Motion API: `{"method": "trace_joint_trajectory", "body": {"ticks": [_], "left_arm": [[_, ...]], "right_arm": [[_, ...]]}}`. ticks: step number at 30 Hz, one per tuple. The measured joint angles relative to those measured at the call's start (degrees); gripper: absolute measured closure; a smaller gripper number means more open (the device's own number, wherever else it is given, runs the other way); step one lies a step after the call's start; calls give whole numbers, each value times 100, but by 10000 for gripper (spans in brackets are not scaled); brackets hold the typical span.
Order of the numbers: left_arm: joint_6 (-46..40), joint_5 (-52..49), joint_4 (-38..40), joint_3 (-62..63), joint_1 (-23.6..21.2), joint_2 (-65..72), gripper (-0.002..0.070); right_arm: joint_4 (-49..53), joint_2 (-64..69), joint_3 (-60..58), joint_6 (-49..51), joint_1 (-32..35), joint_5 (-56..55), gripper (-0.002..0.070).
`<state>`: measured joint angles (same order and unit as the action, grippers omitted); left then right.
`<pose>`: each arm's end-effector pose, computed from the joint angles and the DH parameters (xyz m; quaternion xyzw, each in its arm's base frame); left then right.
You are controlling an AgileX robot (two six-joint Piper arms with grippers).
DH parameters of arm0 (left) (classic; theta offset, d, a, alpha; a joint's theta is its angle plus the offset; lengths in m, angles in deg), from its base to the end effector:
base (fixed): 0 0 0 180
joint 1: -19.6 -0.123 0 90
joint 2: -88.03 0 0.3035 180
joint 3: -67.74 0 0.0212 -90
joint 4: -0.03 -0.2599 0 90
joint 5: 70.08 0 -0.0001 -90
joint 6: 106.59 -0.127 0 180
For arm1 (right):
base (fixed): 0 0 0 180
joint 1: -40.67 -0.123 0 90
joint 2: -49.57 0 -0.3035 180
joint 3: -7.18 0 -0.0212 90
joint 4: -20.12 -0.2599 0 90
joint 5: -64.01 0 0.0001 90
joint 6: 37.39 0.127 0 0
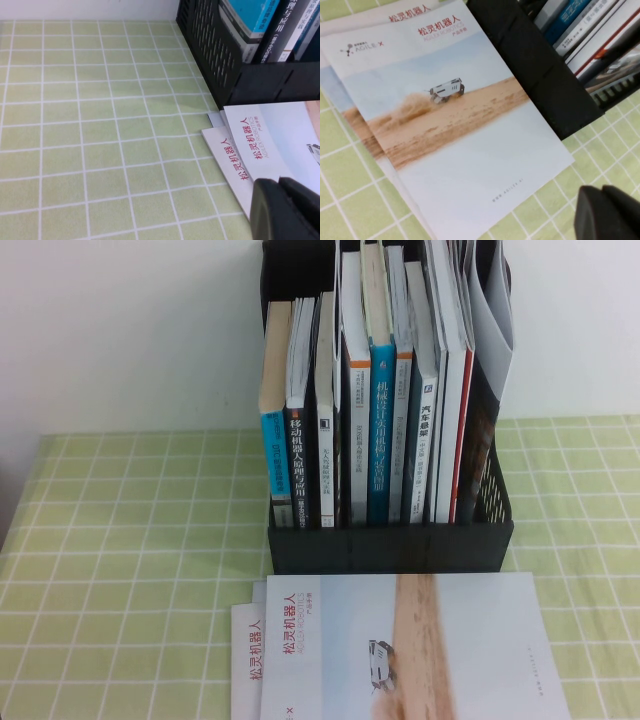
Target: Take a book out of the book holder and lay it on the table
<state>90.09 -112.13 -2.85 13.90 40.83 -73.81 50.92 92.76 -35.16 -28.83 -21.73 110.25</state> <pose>0.0651 -0.0207 0.2663 0.0398 0.8377 -0.1538 0.5225 0.1018 0.0933 0.3003 -0.4780 0.7442 0.0250 0.4659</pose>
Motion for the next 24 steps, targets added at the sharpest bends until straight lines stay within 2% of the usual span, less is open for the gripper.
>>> {"method": "trace_joint_trajectory", "body": {"ticks": [19, 24], "left_arm": [[0, -12, -11, 0, 0, 0, 677], [-36, -26, -485, 0, -11, -26, 677]], "right_arm": [[39, -42, -73, 37, 0, 0, 678], [39, -42, -73, 41, 0, 0, 678]]}}
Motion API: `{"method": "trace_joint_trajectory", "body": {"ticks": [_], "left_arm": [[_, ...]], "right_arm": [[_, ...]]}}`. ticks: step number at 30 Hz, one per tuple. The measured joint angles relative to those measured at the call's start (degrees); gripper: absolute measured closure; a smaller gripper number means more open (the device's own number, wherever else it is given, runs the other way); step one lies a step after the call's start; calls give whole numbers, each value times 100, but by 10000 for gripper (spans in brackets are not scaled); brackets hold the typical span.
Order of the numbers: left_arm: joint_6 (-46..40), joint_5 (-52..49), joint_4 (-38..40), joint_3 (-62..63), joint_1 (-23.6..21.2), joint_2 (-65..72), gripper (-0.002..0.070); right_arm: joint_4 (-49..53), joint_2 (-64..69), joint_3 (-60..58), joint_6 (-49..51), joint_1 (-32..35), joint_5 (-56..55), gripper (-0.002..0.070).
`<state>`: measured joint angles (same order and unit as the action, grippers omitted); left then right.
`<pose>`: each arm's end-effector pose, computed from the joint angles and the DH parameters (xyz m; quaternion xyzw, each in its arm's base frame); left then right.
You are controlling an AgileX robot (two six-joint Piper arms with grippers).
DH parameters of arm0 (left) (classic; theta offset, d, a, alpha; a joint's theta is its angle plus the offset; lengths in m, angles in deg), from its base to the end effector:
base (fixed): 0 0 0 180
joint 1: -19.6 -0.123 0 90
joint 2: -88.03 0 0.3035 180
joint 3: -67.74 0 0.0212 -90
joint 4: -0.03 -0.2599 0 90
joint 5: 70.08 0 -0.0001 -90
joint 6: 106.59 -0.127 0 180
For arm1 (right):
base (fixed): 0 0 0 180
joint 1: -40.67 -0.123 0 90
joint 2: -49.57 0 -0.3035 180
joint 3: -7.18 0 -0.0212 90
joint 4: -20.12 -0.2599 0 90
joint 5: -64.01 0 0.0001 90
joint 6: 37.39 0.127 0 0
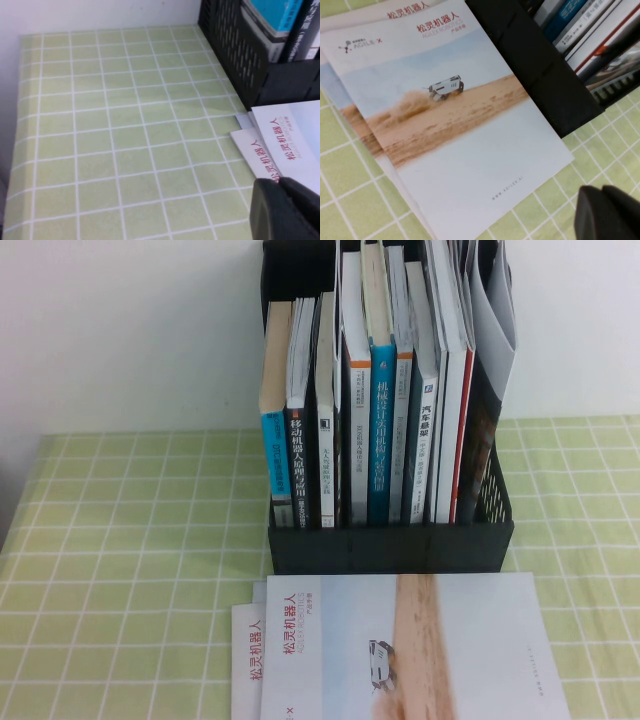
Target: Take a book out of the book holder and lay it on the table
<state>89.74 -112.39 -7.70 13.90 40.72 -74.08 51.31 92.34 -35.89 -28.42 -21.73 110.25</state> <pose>0.0667 -0.0134 0.2668 0.0521 0.8355 -0.1126 0.5353 0.1015 0.0915 0.2971 -0.4770 0.7453 0.0227 0.4653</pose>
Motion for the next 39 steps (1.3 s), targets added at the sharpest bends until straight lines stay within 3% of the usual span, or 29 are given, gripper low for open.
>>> {"method": "trace_joint_trajectory", "body": {"ticks": [7, 18, 25, 39], "left_arm": [[-66, 200, -232, -238, -418, -508, 677], [198, 2998, -256, -2361, -1443, -1132, 678], [915, 2342, -256, -2520, -1576, -1132, 678], [967, 2217, -235, -2510, -1576, -1132, 678]], "right_arm": [[0, 0, 0, 0, 0, 0, 678], [0, 0, 0, 0, 0, 0, 678], [0, 0, 0, 0, 0, 10, 678], [0, 0, 0, 0, 0, 19, 678]]}}
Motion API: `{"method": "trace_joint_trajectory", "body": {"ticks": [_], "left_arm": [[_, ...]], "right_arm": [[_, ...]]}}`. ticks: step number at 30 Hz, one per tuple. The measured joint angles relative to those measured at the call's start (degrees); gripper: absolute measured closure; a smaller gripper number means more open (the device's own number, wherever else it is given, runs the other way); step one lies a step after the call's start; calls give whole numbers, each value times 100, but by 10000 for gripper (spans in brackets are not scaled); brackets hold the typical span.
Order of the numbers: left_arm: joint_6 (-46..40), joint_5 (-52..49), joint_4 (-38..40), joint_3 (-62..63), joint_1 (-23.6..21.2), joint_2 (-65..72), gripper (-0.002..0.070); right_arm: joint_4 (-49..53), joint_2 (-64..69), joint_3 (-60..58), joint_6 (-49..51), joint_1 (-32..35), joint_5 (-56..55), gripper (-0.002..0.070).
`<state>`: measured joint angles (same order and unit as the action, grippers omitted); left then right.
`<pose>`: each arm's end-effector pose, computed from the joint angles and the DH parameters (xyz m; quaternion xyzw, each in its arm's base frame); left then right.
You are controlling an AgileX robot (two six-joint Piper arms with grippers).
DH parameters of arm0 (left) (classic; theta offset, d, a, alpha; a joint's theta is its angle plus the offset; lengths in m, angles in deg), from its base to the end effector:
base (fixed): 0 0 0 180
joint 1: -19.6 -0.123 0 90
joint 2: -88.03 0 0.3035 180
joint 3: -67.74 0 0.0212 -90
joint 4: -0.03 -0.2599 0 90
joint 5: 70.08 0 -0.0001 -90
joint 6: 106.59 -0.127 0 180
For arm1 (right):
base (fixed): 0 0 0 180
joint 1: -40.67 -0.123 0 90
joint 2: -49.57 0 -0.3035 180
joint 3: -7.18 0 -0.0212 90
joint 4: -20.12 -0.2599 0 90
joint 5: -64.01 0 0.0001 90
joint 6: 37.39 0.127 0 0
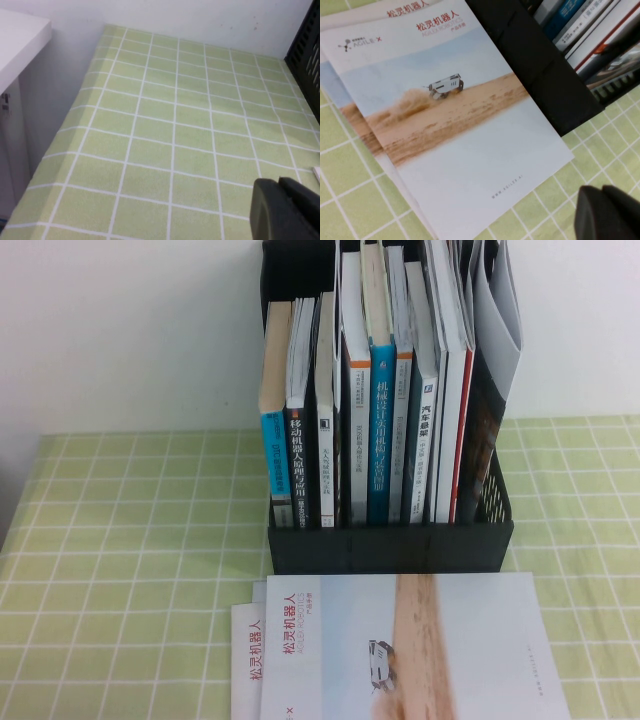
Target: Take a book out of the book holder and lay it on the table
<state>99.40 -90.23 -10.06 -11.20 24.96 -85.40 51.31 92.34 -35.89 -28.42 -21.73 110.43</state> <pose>0.0785 0.0003 0.1655 -0.0954 0.7894 -0.0913 0.5995 0.1015 0.0912 0.2969 -0.4770 0.7460 0.0218 0.4642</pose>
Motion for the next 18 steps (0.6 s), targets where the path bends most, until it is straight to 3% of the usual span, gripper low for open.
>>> {"method": "trace_joint_trajectory", "body": {"ticks": [7, 15, 18], "left_arm": [[0, 20, 859, 0, 0, 0, 677], [0, 20, 1008, 0, 0, 0, 678], [0, 20, 1008, 0, 0, 0, 678]], "right_arm": [[0, 0, 0, 0, 0, 0, 678], [0, -40, -2, 0, 24, 0, 678], [-111, -127, -2, 0, 321, -21, 678]]}}
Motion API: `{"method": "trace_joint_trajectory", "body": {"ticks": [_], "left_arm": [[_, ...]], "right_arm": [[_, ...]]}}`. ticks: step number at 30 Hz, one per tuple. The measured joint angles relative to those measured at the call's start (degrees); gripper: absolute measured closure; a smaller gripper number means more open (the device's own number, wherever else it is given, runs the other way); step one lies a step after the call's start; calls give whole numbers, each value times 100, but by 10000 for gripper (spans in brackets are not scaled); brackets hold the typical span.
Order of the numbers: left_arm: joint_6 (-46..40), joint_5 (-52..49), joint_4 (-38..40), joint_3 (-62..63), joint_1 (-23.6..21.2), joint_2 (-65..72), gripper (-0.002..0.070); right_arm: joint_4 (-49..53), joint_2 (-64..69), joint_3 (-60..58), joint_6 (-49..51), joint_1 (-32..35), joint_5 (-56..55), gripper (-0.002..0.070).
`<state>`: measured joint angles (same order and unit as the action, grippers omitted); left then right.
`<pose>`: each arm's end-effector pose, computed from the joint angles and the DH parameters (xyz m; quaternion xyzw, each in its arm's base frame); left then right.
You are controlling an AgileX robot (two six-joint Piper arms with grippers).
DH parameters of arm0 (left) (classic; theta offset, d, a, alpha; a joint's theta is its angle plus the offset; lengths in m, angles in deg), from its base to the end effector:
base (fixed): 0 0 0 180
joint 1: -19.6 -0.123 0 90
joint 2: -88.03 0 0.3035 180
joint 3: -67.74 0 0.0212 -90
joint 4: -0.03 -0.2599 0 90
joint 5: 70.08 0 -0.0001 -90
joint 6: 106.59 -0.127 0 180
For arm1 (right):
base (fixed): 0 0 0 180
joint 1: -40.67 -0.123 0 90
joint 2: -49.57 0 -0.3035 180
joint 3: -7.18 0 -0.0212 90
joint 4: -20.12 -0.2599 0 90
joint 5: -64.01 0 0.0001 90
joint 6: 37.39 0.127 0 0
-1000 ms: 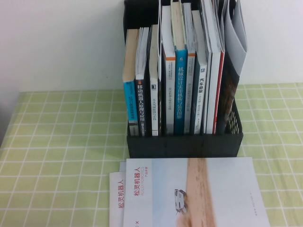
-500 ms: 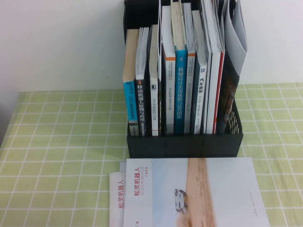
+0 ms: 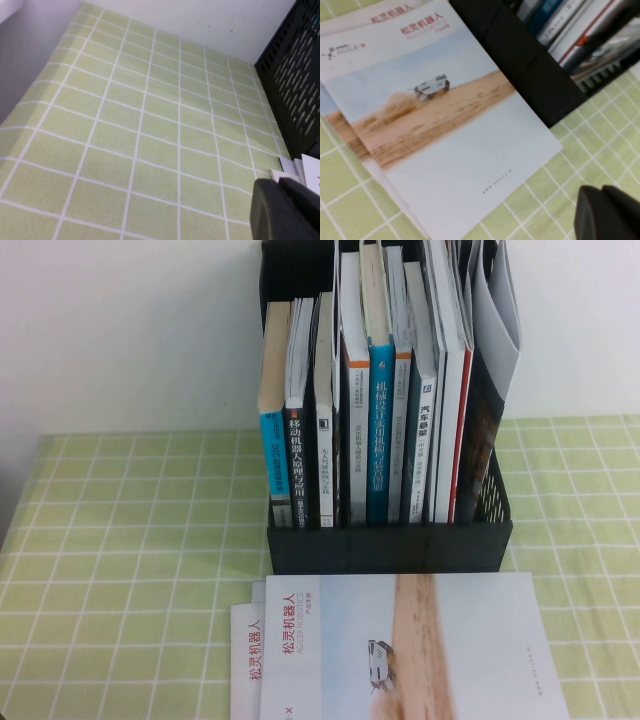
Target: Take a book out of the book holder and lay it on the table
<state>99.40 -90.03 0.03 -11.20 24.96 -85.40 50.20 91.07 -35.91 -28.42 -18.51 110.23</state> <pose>0.0780 -0.0073 0.1653 -0.1425 0.7829 -0.1636 0.5831 0.1032 0.0832 0.2989 -0.4498 0.7590 0.0222 0.4702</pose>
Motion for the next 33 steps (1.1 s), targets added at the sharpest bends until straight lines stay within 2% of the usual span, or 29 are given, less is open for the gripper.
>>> {"method": "trace_joint_trajectory", "body": {"ticks": [3, 11, 20, 24, 28, 31, 33], "left_arm": [[12, 0, 0, 0, 0, 0, 678], [84, 0, 0, 0, 0, 0, 678], [105, 0, 0, 0, 0, 0, 678], [105, 0, 0, 0, 0, 0, 678], [105, 0, 0, 0, 0, 0, 678], [105, 0, 0, 0, 0, 0, 678], [105, 0, 0, 0, 0, 0, 678]], "right_arm": [[-160, -37, 0, 0, 568, 0, 678], [-290, -363, -22, 9, 2593, 26, 678], [-342, -1722, -618, 146, 4034, -93, 678], [-1181, -2542, -1367, 454, 4786, -1007, 678], [-2356, -3162, -2546, -41, 5593, -2534, 678], [-2867, -3431, -3359, -393, 5897, -3270, 678], [-2933, -3468, -3558, -515, 5975, -3236, 678]]}}
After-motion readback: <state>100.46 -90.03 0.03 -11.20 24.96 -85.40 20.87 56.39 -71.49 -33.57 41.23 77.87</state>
